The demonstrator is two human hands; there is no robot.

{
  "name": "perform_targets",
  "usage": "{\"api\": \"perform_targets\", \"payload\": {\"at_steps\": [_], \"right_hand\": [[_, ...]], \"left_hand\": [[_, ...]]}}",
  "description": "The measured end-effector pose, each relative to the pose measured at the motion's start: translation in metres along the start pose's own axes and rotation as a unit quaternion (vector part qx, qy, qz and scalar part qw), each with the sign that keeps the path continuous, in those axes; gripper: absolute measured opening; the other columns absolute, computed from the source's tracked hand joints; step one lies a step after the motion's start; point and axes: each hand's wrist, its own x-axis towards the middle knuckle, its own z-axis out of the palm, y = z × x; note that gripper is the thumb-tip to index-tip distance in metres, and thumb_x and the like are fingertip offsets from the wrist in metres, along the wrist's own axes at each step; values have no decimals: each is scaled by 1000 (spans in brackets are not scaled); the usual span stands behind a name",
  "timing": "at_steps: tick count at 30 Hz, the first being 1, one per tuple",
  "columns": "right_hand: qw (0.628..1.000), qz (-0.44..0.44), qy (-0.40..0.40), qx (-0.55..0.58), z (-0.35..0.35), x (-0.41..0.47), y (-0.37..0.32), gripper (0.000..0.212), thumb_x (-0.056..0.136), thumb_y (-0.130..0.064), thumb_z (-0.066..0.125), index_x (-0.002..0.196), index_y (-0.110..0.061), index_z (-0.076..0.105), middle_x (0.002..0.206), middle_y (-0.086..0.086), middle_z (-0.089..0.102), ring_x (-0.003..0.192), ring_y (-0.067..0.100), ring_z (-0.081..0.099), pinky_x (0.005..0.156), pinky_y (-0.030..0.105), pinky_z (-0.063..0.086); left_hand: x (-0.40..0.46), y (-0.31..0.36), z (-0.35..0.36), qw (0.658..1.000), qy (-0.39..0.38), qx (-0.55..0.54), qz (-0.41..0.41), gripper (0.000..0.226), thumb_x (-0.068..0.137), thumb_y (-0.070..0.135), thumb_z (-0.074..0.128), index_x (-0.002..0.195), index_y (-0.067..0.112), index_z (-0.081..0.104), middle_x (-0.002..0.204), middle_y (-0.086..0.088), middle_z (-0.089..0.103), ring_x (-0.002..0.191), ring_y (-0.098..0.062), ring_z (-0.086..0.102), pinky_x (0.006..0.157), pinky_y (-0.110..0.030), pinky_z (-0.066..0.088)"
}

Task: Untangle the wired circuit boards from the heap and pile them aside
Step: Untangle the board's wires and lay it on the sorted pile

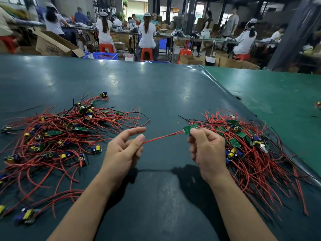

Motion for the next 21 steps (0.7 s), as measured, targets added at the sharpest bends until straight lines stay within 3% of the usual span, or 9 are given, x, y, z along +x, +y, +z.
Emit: {"api": "perform_targets", "payload": {"at_steps": [4, 6, 8, 11, 13, 17, 21], "right_hand": [[982, -45, 159, 86, -3, 6, -1, 34, 98, -16, 54, 64, -13, 56, 43, -4, 45, 33, 9, 34, 34, 17, 26], [956, -36, 233, 172, -6, 10, -3, 35, 101, -31, 53, 70, -13, 55, 45, -6, 42, 33, 9, 33, 34, 17, 23], [937, 20, 265, 228, -7, 11, -2, 42, 98, -47, 52, 73, -14, 55, 45, -7, 38, 32, 8, 31, 36, 14, 20], [935, 97, 250, 232, -6, 12, 3, 44, 99, -49, 48, 76, -12, 55, 43, -7, 38, 30, 7, 30, 35, 13, 19], [940, 112, 229, 229, -4, 12, 6, 45, 102, -46, 43, 77, -12, 55, 43, -6, 38, 29, 7, 30, 34, 12, 19], [942, 125, 208, 233, -2, 11, 5, 46, 104, -43, 39, 76, -11, 56, 43, -4, 37, 30, 8, 29, 35, 12, 18], [943, 147, 195, 226, -3, 12, 6, 43, 104, -38, 40, 74, -12, 56, 46, -3, 35, 30, 8, 27, 34, 13, 18]], "left_hand": [[7, -10, -8, 983, 148, 95, 54, 13, 97, 8, 55, 100, 11, 67, 49, 6, 49, 43, -7, 37, 41, -18, 30], [8, -12, -11, 957, 211, 179, 91, 14, 96, 10, 57, 91, 19, 67, 52, 7, 54, 46, -11, 45, 44, -21, 37], [7, -12, -13, 920, 248, 278, 120, 12, 92, 15, 61, 90, 25, 66, 64, 5, 62, 61, -19, 57, 59, -27, 44], [4, -15, -15, 828, 273, 453, 187, 12, 88, 16, 64, 98, 18, 69, 91, -2, 67, 94, -29, 54, 83, -38, 41], [5, -17, -17, 774, 288, 537, 174, 22, 84, 19, 66, 105, 17, 69, 110, -8, 63, 112, -34, 47, 92, -46, 36], [8, -15, -32, 750, 281, 597, 40, 49, 85, 29, 63, 132, 18, 56, 146, -6, 46, 139, -30, 26, 108, -49, 19], [9, -18, -34, 727, 235, 645, -3, 40, 90, 39, 56, 130, 31, 58, 139, 4, 54, 135, -26, 29, 111, -49, 17]]}}
